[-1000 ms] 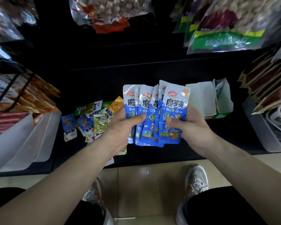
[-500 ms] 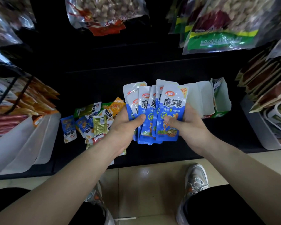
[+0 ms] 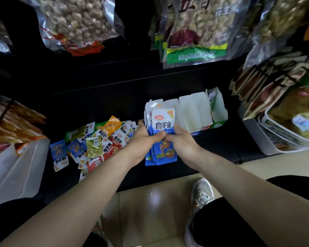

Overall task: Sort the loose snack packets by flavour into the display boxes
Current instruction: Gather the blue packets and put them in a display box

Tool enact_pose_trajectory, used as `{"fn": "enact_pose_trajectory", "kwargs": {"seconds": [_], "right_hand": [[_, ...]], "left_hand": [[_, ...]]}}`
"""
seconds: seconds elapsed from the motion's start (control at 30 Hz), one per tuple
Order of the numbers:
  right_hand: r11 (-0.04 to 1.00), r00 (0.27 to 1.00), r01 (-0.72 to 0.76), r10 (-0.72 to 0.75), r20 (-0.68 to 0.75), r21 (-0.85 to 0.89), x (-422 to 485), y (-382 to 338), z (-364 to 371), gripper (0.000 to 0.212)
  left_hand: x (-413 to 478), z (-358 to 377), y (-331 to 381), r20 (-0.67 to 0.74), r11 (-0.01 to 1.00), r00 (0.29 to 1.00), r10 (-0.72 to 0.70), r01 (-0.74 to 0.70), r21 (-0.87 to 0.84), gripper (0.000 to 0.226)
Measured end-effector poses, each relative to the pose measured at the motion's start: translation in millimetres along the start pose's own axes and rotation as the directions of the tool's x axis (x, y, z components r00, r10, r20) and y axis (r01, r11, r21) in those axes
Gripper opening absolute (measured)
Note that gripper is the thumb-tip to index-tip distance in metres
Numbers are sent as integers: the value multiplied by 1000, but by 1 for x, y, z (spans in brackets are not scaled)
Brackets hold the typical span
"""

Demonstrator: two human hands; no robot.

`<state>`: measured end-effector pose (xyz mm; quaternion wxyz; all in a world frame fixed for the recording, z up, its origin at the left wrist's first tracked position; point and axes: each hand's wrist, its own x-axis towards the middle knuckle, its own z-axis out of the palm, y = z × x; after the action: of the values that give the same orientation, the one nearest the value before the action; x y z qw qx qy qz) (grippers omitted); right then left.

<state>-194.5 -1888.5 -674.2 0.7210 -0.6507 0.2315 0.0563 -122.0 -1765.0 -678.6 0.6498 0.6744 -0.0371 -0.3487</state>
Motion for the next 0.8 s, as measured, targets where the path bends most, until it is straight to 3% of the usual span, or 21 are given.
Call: {"fn": "enact_pose_trajectory", "kwargs": {"seconds": [0.13, 0.2, 0.27, 0.37, 0.43, 0.57, 0.67, 0.8], "right_hand": [[994, 999, -37, 36, 15, 104, -6, -2, -26, 34], [998, 999, -31, 30, 24, 61, -10, -4, -42, 31], [995, 998, -45, 48, 30, -89, -12, -11, -61, 27], [891, 994, -103, 105, -20, -443, -3, -25, -104, 29], [799, 994, -106, 72, -81, -592, 6, -30, -136, 27], [753, 985, -161, 82, -151, -638, 17, -17, -193, 27], [727, 979, -204, 160, -127, -656, 33, 9, -222, 19], [767, 981, -190, 175, -85, -613, 67, 37, -235, 13]], "left_hand": [[8, 21, 3, 82, 1000, 997, -1, 2, -7, 59], [15, 30, 3, 120, 1000, 993, 4, -6, 18, 60], [24, 38, 2, 125, 999, 992, -3, -3, 45, 57], [46, 48, -2, 36, 996, 999, -15, 12, 94, 50], [72, 56, -7, -67, 994, 998, -16, 23, 107, 51], [133, 82, -14, -189, 991, 982, 32, -6, 135, 47], [183, 105, -21, -219, 991, 974, 53, -25, 131, 49], [233, 125, -28, -276, 986, 954, 117, -79, 145, 47]]}}
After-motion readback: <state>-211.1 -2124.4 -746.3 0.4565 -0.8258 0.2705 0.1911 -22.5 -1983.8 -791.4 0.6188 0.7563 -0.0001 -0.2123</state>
